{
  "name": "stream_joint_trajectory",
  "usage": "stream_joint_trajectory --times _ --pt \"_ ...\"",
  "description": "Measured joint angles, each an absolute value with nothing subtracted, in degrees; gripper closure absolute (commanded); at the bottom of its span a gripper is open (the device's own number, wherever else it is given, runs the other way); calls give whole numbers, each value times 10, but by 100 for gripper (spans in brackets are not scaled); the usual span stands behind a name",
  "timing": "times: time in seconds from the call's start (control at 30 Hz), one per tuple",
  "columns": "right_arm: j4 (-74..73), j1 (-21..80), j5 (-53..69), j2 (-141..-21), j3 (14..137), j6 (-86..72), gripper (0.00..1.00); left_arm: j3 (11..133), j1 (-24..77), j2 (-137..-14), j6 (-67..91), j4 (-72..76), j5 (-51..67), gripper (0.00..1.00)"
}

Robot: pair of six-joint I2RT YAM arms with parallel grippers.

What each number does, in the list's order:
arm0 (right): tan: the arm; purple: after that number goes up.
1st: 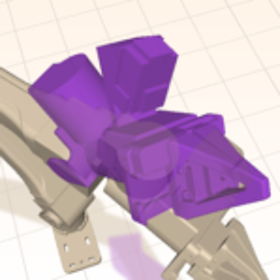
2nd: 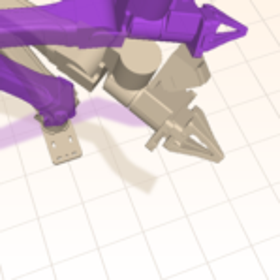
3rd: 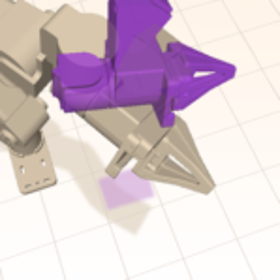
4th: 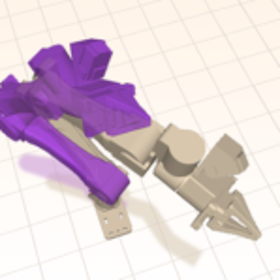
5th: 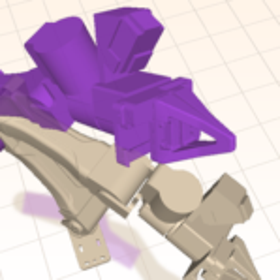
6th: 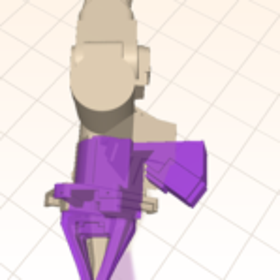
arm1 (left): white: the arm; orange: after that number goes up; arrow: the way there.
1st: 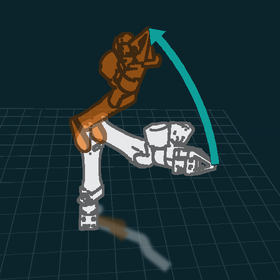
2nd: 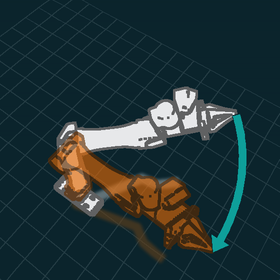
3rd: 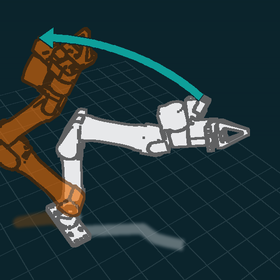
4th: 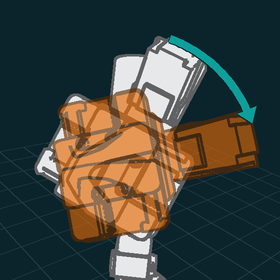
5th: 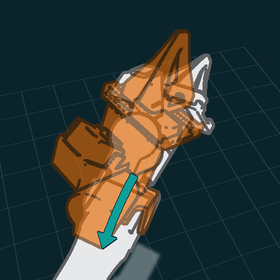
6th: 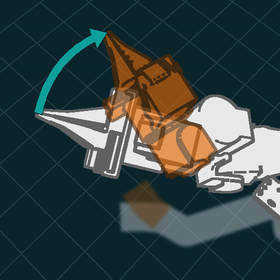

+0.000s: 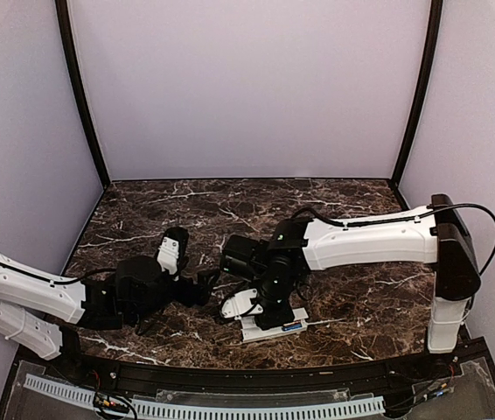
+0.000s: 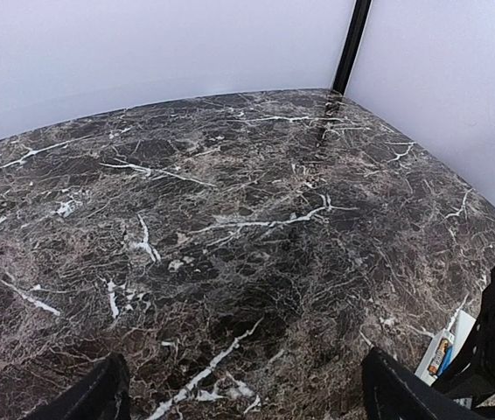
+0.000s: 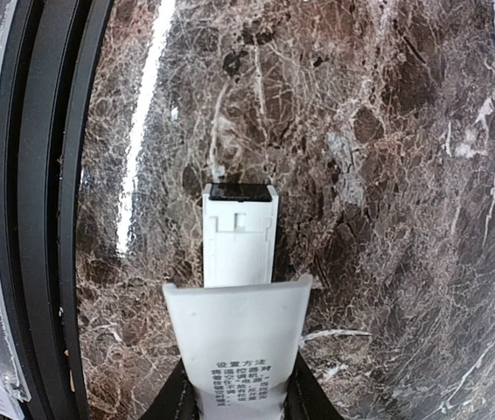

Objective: Load the batteries into the remote control
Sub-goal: Place the battery cover on the remote control without the battery cover.

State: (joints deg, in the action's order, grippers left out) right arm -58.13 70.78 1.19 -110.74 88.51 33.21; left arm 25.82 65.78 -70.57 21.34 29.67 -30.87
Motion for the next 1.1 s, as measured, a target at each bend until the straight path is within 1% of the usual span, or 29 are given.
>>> stream_joint_trajectory --times 0.3,0.4,0.67,1.1 --pt "-594 710 8 -1124 893 338 90 257 658 -707 213 296 -309 9" --pt "-597 710 6 -1135 893 338 88 257 658 -707 213 296 -309 9" --pt "-598 710 -5 -1143 893 339 88 257 658 -713 213 296 -309 9" --pt "-599 710 -20 -1164 893 337 84 257 658 -713 207 296 -310 9"
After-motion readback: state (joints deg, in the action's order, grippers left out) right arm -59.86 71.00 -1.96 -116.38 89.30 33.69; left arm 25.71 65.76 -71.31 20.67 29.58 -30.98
